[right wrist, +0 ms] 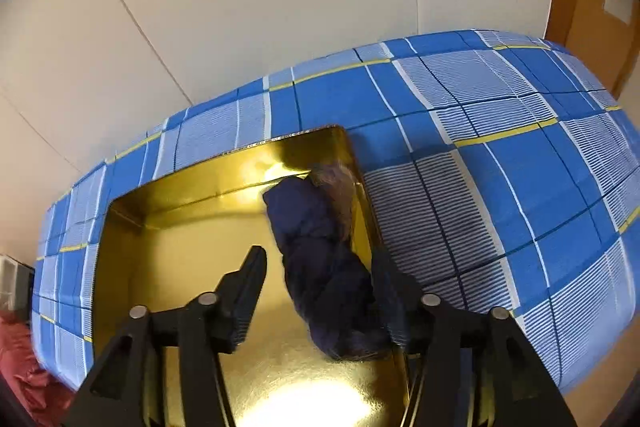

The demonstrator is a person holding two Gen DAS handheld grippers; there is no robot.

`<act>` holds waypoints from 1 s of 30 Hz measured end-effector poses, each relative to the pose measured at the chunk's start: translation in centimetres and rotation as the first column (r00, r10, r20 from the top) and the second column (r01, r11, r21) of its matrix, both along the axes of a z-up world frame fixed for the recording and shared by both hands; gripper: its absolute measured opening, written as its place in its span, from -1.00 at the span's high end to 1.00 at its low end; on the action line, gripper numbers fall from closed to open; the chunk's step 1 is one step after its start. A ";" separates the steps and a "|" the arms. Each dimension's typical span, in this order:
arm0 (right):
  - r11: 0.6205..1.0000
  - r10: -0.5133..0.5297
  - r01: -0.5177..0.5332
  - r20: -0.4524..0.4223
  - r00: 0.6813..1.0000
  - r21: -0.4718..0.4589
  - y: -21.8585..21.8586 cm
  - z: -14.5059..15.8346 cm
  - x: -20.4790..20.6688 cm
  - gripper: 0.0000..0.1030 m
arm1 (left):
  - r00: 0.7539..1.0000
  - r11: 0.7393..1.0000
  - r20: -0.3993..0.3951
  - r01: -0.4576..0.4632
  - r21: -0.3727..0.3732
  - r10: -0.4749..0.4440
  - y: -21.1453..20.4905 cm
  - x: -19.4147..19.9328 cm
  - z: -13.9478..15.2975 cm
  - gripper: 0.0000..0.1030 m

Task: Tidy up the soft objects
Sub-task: 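Carry the navy socks into the gold box and open the right gripper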

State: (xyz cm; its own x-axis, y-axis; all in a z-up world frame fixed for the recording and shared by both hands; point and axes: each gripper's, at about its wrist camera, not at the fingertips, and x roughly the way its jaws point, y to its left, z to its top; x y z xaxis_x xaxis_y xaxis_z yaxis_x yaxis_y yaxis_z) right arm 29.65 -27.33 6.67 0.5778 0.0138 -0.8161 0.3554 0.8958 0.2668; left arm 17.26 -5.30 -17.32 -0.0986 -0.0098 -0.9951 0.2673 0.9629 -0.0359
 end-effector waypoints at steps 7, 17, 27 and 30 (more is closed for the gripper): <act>0.998 0.058 -0.055 0.079 0.995 -0.036 -0.4 1.3 -2.7 -0.20 | 1.000 1.000 0.012 0.013 0.006 -0.014 -0.8 0.1 0.2 -0.83; 0.982 0.167 -0.149 0.164 0.972 -0.115 -0.8 1.7 -12.3 -0.33 | 1.000 0.999 0.019 0.020 0.030 -0.021 -1.2 0.0 -0.1 -0.83; 0.973 0.229 -0.221 0.136 0.964 -0.072 -0.2 -2.2 -19.6 -0.36 | 0.999 0.999 0.019 0.034 0.042 -0.035 -1.6 -0.6 -1.0 -0.83; 0.970 0.241 -0.236 0.104 0.965 -0.056 0.2 -4.2 -21.0 -0.39 | 0.999 0.998 0.015 0.040 0.046 -0.041 -1.5 -0.8 -1.3 -0.83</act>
